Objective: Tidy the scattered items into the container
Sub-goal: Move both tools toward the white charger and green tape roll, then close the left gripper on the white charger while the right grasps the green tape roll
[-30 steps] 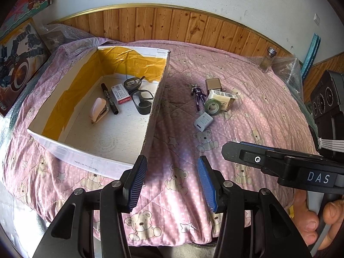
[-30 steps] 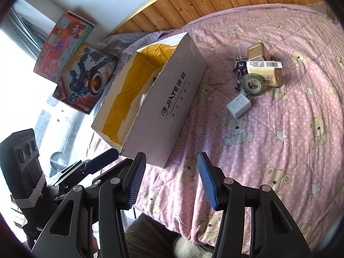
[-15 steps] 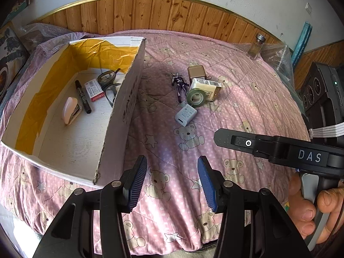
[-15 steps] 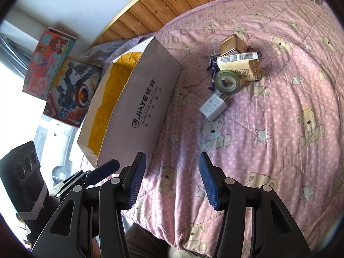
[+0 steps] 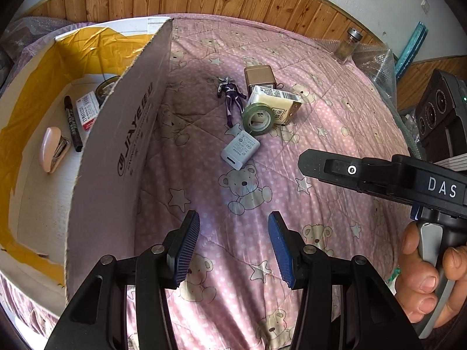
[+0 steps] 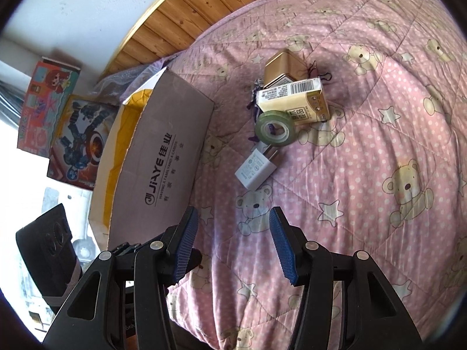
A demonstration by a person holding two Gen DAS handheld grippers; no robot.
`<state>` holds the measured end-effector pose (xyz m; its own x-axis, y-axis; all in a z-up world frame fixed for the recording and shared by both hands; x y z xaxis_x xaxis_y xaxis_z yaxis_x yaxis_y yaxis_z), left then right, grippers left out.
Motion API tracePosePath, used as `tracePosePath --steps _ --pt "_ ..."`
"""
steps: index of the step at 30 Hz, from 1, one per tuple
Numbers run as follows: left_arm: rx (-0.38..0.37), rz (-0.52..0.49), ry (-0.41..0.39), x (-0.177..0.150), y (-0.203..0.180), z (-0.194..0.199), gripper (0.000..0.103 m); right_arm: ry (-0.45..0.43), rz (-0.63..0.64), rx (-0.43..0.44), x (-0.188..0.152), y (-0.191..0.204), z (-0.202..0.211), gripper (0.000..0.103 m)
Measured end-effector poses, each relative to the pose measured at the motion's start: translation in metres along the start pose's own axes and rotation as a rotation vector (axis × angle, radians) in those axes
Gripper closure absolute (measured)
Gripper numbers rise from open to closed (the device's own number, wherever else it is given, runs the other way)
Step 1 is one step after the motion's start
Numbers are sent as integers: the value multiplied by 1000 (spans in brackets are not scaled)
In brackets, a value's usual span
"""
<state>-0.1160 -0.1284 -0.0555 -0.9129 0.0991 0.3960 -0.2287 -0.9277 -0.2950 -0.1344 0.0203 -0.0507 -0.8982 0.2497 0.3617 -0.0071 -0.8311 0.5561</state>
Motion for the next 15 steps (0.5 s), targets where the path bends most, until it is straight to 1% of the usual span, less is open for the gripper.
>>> tracePosePath --steps 4,10,12,15 --pt "-23 -3 30 11 -2 -20 52 -3 -15 -19 16 -9 -7 48" --pt "-37 -4 47 27 -2 -44 52 -7 -29 -44 43 -16 -21 48" --pt "-40 -5 51 32 -2 -51 52 -5 -33 -61 51 -18 -29 48" --pt "-51 -5 52 39 -1 -60 52 6 -23 -112 62 -21 -44 48"
Point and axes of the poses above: each gripper's, at about its wrist camera, not at the fingertips, and z roughly against the way its jaws point, y to its left, x to its top, the point moved 2 cm from there along -z, roughly the way its jaws point, and after that the axes turned 4 degrees about z, right-handed, at the moved point
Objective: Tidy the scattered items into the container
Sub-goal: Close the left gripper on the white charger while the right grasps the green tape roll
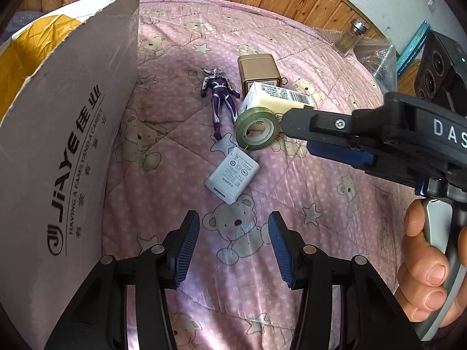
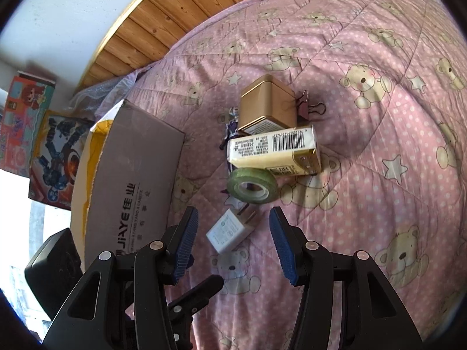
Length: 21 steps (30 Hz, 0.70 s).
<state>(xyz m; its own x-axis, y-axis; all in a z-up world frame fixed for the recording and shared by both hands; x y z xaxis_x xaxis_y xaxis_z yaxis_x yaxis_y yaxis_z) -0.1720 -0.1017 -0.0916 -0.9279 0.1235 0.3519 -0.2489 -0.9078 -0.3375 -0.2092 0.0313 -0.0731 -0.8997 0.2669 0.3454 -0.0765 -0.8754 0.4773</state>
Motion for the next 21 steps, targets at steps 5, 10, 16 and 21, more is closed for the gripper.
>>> tracePosePath --steps 5,10,16,21 --pt "-8 -3 -1 8 0 -11 52 21 24 -63 13 1 -26 46" --pt "-12 -8 8 15 1 -27 52 51 38 -123 22 -4 -52 45" --pt "-35 -21 -30 23 1 -33 52 25 40 -101 22 -13 -54 52" --pt "-56 -41 -47 26 1 -36 54 11 17 -83 25 -18 -48 53"
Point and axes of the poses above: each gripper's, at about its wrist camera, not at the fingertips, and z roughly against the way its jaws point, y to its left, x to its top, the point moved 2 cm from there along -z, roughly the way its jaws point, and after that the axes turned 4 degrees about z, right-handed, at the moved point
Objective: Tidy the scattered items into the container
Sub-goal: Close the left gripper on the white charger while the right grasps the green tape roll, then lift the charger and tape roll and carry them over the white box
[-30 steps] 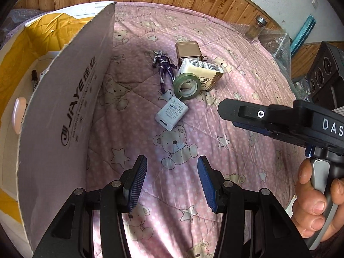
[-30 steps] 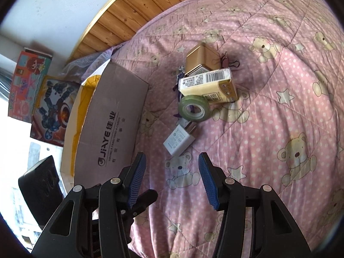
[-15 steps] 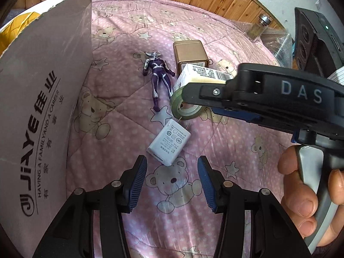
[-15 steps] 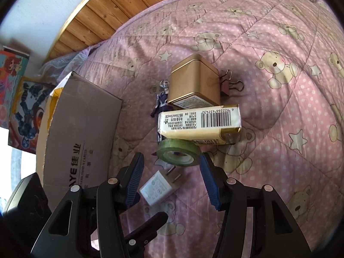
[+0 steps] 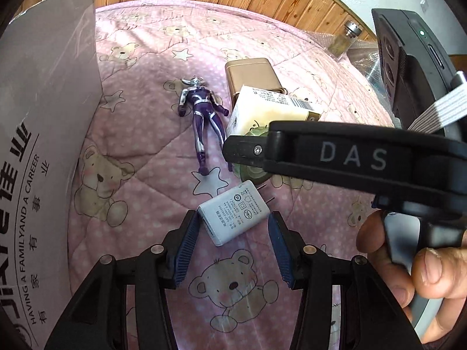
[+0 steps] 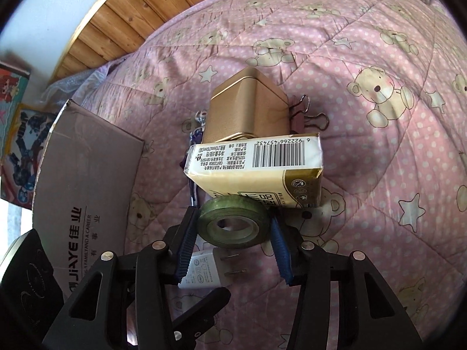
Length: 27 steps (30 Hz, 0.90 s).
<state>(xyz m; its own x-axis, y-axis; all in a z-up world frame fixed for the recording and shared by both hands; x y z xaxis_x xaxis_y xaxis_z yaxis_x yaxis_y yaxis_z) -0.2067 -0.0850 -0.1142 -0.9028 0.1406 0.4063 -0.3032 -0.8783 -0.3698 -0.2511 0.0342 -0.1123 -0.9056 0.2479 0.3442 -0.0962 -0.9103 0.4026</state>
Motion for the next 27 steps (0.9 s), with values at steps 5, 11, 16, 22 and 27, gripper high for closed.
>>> tracePosePath --steps 5,11,16,22,27 --pt "-19 -2 5 0 -2 0 63 -28 -36 24 2 -7 12 53" --pt "-4 -9 -11 3 -5 1 64 -39 -81 40 0 -20 21 53" --pt "-19 -9 -48 11 -9 -3 45 -48 -138 62 -3 -35 25 53" --pt "-4 -105 -28 17 -22 -23 50 -41 -158 75 -12 -42 29 53" --pt "-16 -95 -34 16 -28 -19 50 -51 -167 85 -15 -46 34 53"
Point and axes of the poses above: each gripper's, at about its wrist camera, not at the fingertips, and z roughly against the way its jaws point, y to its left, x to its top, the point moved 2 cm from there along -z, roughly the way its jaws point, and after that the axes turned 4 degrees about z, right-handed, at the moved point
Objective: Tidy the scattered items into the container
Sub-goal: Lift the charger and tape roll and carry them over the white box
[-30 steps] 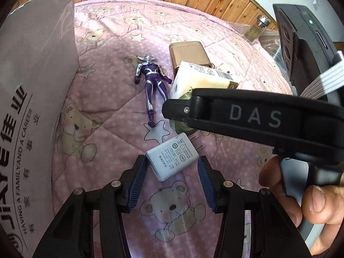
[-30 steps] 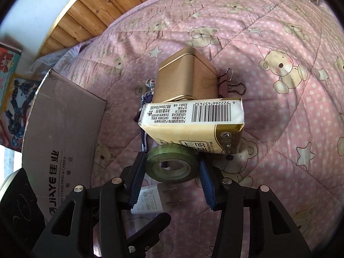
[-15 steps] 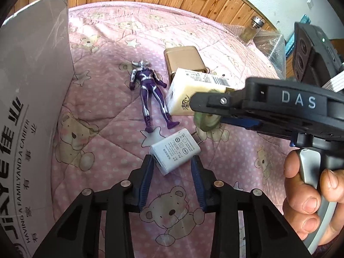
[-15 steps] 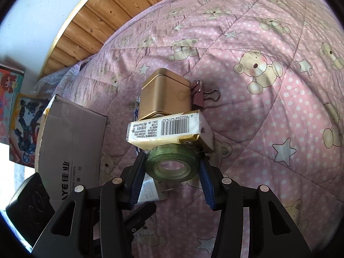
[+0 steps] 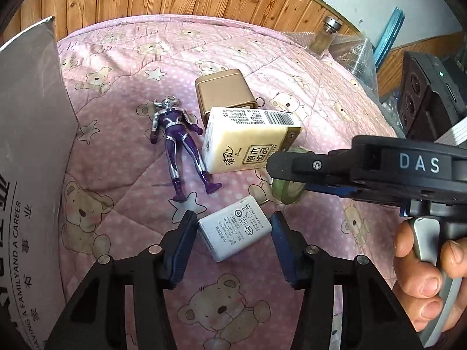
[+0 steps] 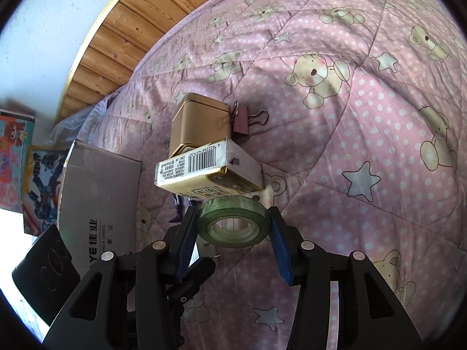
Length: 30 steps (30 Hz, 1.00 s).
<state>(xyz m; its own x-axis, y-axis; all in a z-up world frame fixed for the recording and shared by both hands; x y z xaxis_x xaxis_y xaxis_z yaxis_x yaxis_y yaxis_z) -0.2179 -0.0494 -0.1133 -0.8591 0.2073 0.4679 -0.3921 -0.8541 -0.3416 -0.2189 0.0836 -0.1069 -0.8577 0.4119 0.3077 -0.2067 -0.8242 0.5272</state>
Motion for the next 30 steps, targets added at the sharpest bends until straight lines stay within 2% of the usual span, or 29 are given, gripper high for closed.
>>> tracePosePath --steps 9,30 --pt "15 37 -5 -4 -8 11 50 -21 7 22 -4 5 17 53" --pt "21 20 -81 -39 -17 91 50 -50 72 37 -45 33 63 53"
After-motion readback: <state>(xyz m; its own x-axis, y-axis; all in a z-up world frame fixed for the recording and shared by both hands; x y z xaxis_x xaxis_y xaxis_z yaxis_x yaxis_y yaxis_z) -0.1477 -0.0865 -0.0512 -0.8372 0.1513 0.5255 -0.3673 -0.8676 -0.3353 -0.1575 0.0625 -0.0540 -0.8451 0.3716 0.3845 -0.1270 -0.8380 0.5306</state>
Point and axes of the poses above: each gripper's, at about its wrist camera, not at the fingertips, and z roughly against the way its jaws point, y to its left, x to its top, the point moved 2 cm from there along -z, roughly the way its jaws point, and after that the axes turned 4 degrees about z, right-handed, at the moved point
